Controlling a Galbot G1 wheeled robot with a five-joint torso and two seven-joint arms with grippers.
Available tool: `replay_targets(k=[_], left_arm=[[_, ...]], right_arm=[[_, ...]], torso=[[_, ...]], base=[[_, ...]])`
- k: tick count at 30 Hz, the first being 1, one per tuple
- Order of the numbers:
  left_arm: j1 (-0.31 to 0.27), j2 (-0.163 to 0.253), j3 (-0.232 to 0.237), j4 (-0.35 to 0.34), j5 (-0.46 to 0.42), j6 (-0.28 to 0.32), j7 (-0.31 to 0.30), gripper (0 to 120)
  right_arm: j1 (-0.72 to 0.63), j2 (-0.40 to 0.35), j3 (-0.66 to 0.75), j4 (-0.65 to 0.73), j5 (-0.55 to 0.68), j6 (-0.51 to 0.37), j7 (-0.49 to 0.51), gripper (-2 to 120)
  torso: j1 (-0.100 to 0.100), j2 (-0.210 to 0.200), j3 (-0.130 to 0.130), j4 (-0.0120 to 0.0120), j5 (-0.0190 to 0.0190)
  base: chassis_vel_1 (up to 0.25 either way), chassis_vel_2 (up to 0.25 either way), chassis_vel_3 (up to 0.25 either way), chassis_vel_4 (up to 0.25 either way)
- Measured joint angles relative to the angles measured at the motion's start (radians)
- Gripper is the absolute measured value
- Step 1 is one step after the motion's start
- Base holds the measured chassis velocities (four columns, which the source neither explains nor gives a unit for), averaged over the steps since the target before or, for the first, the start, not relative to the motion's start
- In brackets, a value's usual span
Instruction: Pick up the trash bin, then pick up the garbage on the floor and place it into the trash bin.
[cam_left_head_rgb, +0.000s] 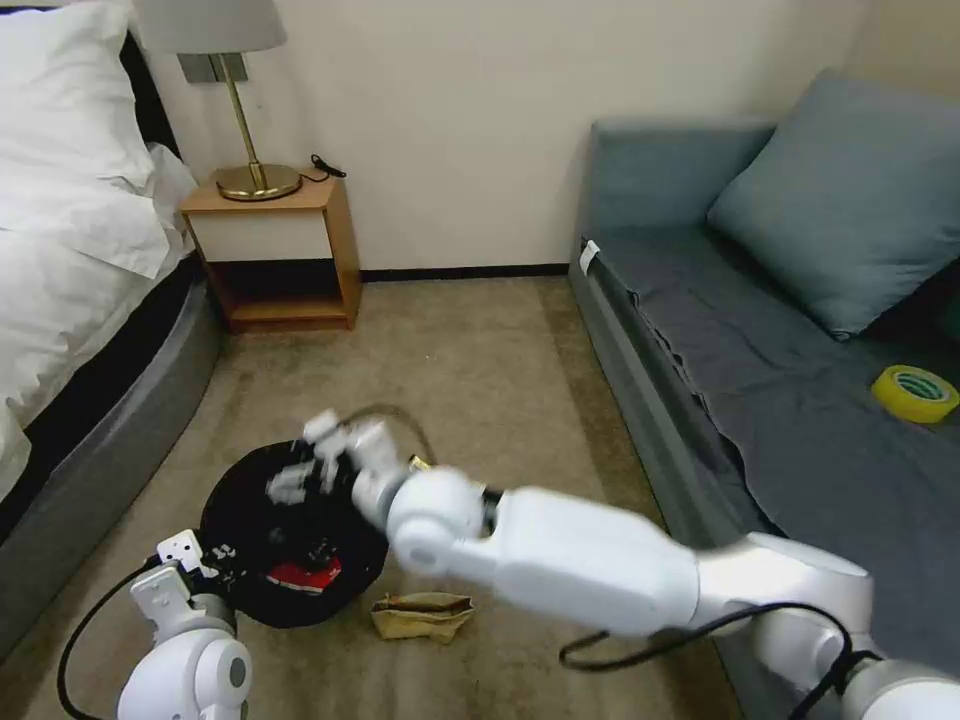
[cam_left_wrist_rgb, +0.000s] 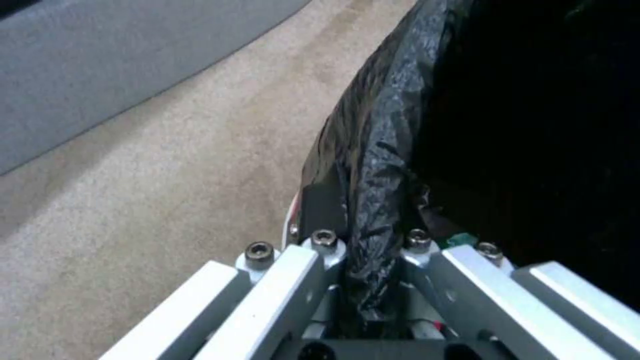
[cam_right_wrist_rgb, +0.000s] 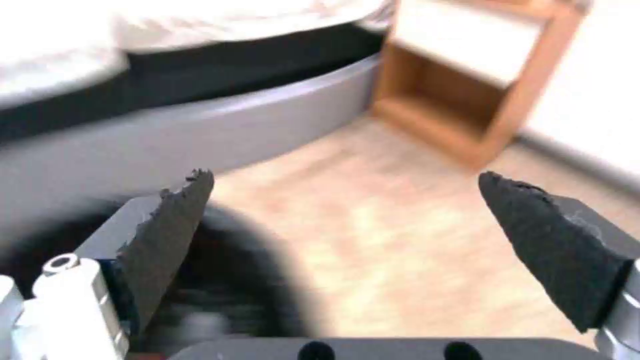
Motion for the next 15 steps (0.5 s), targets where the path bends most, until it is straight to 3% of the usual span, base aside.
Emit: replay_targets(k=[4,7,9,10,14,15], left_arm=[[0.001,0.007,-0.01,0.001,-0.013,-0.002,0.0,2],[0.001,0.01,-0.013,0.002,-0.018,-0.002,0.0,2],[0.0,0.013,-0.016,0.003,-0.02,-0.002,0.0,2],[0.0,0.013,-0.016,0.003,-0.02,-0.002,0.0,2],[-0.001,0.014,-0.017,0.007,-0.023,-0.002,0.0,2],[-0.001,0.014,-0.017,0.007,-0.023,-0.002,0.0,2]], right_arm=[[0.04,-0.155,-0.034,-0.062,-0.139,-0.007,-0.132,100],[0.048,-0.207,-0.069,-0.082,-0.171,-0.008,-0.222,100],[0.054,-0.234,-0.099,-0.095,-0.186,-0.008,-0.318,100],[0.054,-0.234,-0.099,-0.095,-0.186,-0.008,-0.318,100],[0.07,-0.245,-0.158,-0.13,-0.19,-0.003,-0.529,100],[0.07,-0.245,-0.158,-0.13,-0.19,-0.003,-0.529,100]], torso=[[0.0,0.0,0.0,-0.0006,0.0001],[0.0,0.0,0.0,-0.0007,0.0002],[0.0,0.0,0.0,-0.0005,0.0002],[0.0,0.0,0.0,-0.0005,0.0002],[0.0,0.0,0.0,-0.0002,0.0001],[0.0,0.0,0.0,-0.0002,0.0001]], base=[[0.0,0.0,0.0,0.0],[0.0,0.0,0.0,0.0],[0.0,0.0,0.0,0.0],[0.0,0.0,0.0,0.0],[0.0,0.0,0.0,0.0],[0.0,0.0,0.0,0.0]])
